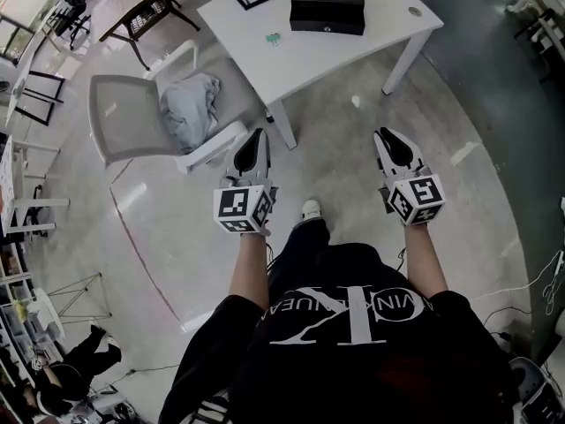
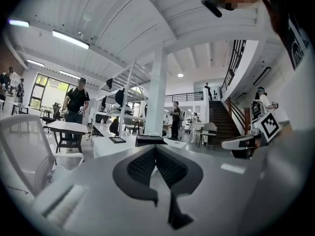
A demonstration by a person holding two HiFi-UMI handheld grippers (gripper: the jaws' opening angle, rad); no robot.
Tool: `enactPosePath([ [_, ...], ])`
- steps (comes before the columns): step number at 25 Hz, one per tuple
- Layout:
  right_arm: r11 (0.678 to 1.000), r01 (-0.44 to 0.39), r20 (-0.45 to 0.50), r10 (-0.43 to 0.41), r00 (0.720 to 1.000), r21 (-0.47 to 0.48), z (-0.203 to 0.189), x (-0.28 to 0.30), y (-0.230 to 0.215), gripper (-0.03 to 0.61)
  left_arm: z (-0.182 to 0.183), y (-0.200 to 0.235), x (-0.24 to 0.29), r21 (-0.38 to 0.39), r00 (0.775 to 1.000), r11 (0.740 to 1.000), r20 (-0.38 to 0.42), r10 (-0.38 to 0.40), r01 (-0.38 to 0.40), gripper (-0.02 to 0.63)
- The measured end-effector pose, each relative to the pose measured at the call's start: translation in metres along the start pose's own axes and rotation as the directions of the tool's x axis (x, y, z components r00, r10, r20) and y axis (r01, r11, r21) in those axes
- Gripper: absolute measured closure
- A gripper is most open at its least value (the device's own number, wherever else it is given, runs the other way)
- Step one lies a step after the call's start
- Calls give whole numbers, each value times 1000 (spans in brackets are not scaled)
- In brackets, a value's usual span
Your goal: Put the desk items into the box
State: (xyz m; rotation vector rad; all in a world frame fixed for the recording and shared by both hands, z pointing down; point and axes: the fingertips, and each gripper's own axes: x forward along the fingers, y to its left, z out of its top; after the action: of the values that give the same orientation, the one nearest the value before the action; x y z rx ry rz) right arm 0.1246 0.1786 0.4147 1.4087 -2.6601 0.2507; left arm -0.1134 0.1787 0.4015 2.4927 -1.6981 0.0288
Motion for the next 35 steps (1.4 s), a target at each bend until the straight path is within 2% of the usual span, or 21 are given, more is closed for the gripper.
enactPosePath([
  [12,1000,17,-7,-17,1000,3,10,85,-26,535,6,55,83,3,999,999,-6,-39,39,603],
  [20,1000,-12,-37,12,999,-14,10,115,-20,528,-2,69,102,-21,999,999,-21,-47,46,603],
  [25,999,-48,-55,46,997,-25,10,133,-18,528,-8,76,106,-28,999,999,-38,-30,29,603],
  [35,980,-188,-65,184,981,-62,22,214,-24,528,1,121,134,-19,996,996,-26,86,-87,603],
])
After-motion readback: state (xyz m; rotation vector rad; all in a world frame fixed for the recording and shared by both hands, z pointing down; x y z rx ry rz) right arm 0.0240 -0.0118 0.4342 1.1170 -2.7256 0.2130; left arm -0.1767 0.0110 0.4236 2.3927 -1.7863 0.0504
